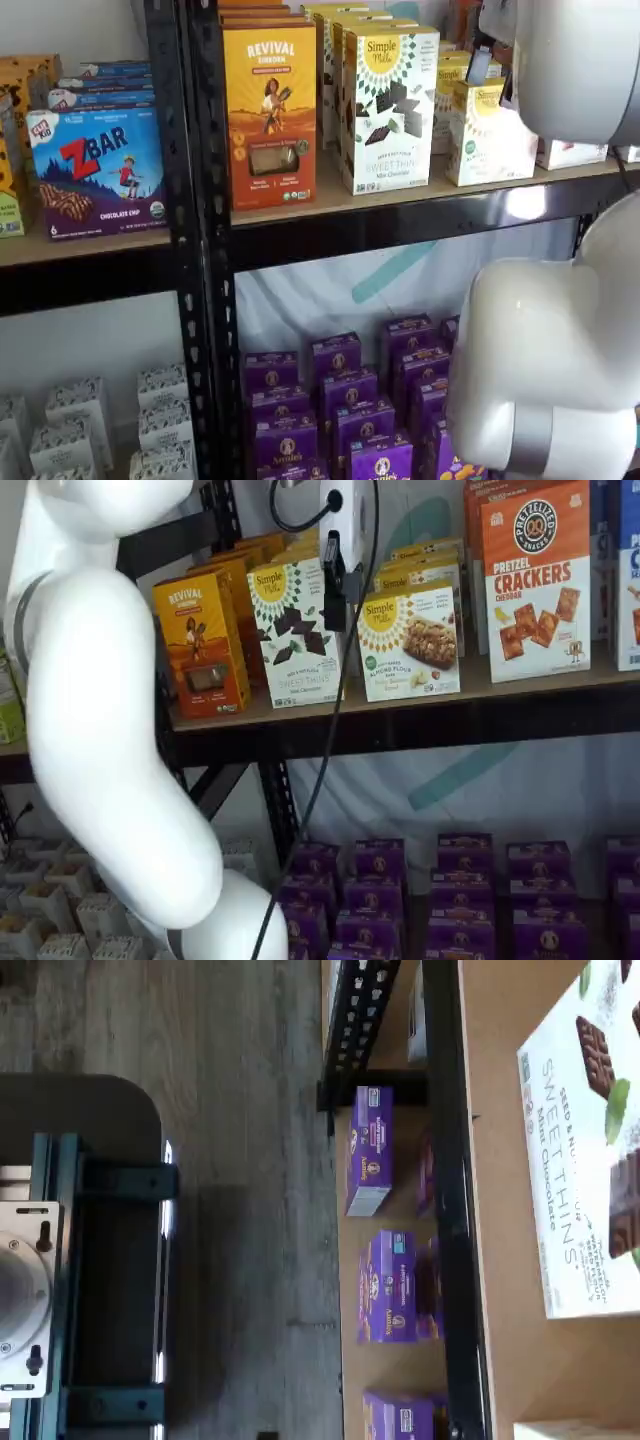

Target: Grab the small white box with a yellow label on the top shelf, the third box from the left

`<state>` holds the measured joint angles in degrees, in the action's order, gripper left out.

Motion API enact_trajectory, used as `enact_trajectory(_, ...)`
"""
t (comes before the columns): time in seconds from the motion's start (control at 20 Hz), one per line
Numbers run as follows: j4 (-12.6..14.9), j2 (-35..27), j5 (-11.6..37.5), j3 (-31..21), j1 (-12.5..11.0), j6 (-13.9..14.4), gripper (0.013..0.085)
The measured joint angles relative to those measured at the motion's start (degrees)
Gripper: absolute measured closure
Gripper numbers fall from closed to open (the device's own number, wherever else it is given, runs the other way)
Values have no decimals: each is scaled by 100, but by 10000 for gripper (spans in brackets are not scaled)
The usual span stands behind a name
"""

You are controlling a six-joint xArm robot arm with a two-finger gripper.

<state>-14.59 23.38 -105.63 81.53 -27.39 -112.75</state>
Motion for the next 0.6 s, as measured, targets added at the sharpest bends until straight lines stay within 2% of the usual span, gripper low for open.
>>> enact_trajectory(0.15,409,-228,-495,297,162,35,130)
enact_trajectory(0.3,441,-211,-563,281,141,12,130)
enact_trajectory(0.4,304,-141,-485,201,53,-25,130)
enact_trajectory(0.6,-313,62,-79,-50,-287,-151,130)
